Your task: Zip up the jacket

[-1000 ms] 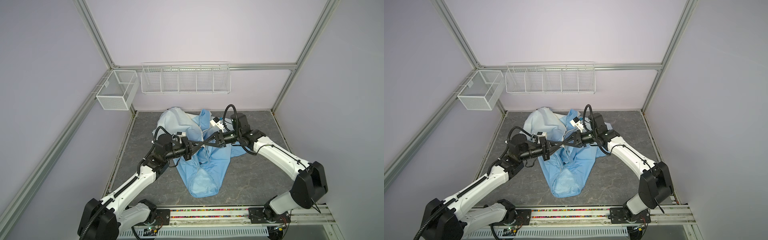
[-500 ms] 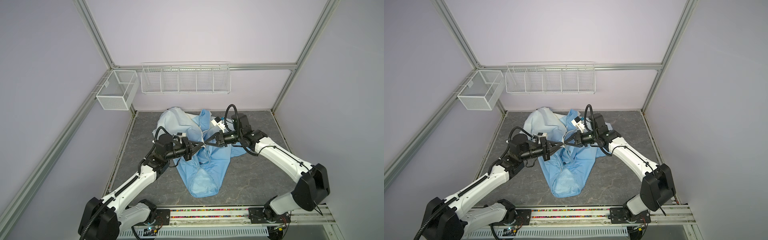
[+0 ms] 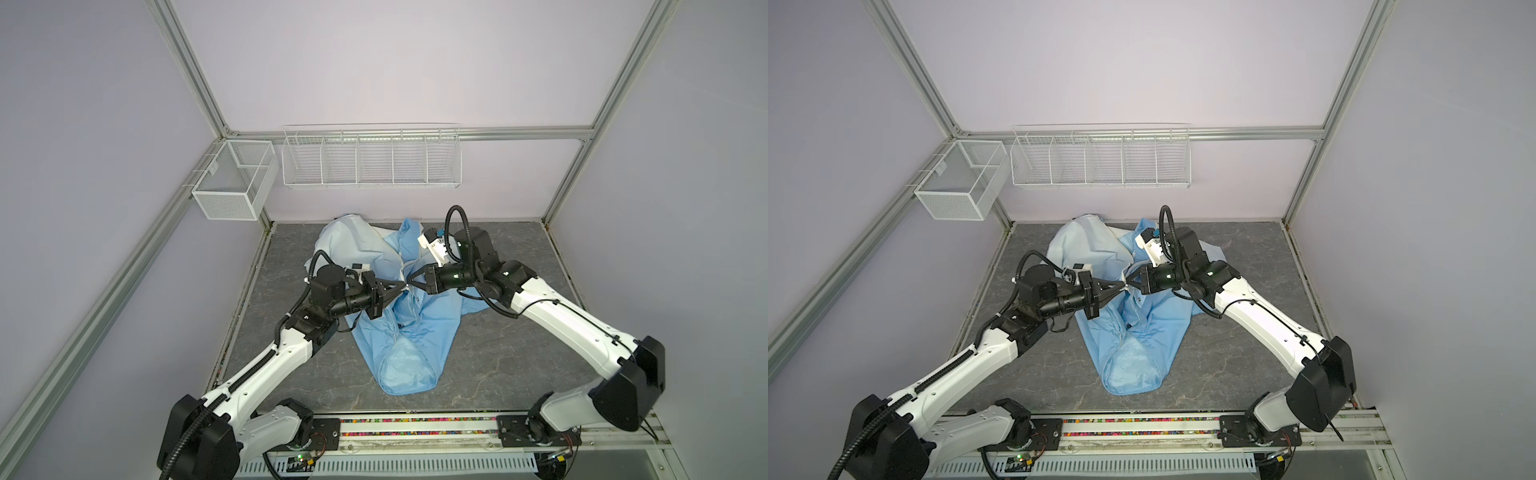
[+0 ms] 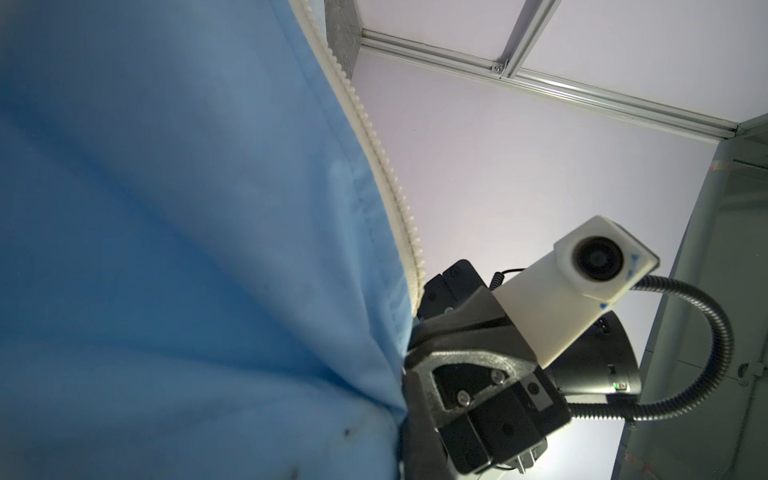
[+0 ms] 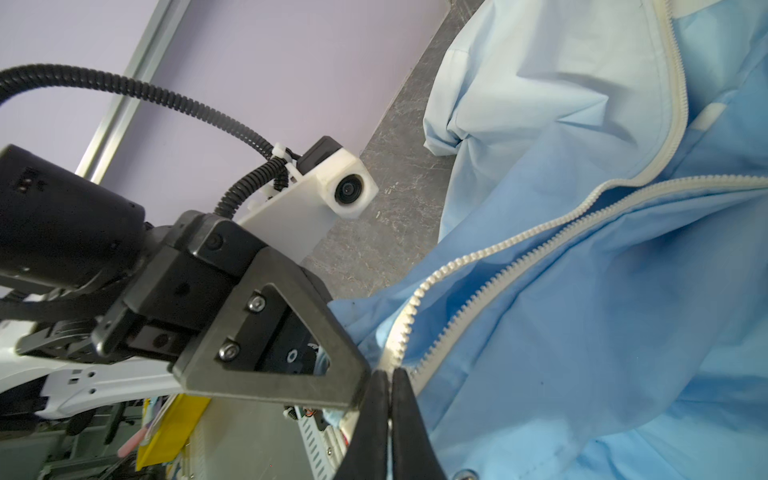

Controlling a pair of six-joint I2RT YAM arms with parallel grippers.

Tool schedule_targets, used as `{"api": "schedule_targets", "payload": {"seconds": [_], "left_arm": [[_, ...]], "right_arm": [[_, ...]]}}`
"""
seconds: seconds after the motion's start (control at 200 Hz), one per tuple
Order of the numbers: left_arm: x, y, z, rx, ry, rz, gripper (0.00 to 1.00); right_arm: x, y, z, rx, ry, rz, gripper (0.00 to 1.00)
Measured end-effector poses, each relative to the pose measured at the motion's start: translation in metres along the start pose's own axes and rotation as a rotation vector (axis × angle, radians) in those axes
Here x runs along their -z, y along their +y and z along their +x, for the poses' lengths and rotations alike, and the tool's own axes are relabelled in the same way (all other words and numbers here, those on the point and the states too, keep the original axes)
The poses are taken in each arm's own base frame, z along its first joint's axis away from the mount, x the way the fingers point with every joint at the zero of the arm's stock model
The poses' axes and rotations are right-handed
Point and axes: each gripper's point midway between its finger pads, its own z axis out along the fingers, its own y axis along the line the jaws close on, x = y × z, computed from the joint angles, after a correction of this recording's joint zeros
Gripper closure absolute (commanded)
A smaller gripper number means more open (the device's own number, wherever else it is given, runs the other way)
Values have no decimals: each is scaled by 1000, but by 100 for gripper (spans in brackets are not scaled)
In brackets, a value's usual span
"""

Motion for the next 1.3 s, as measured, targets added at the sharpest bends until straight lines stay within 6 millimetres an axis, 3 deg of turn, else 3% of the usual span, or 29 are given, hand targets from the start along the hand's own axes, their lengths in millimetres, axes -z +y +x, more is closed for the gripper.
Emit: {"api": "schedule_targets", "payload": {"seconds": [0.225, 0.36, 0.45, 0.52, 0.72, 0.87, 1.09, 1.19, 1.3], "left_arm": [[2, 3, -6, 28, -25, -11, 100], [13, -2, -9, 21, -55, -1, 100], [24, -6, -7, -2, -89, 26, 70], [36, -10, -4, -21, -120, 47, 58], [71, -13, -4, -62, -279, 57, 49], [80, 0, 12, -127, -333, -3, 49], [54, 42, 43, -276, -313, -175, 51], [52, 57, 40, -334, -355, -217, 52], [54, 73, 25, -375, -435, -237, 53]], "right_arm": [[-9, -2, -4, 113, -68, 75, 93], [-10, 8, -5, 134, -74, 46, 93], [-10, 23, -7, 147, -72, 7, 93], [-9, 24, -9, 143, -73, 25, 93], [-25, 21, 11, 72, 5, 46, 93], [-44, 21, 28, -7, 70, 29, 93], [-62, 16, 36, -100, 128, 23, 93], [-62, 20, 32, -115, 125, 8, 93], [-61, 24, 30, -133, 125, -5, 93]]}}
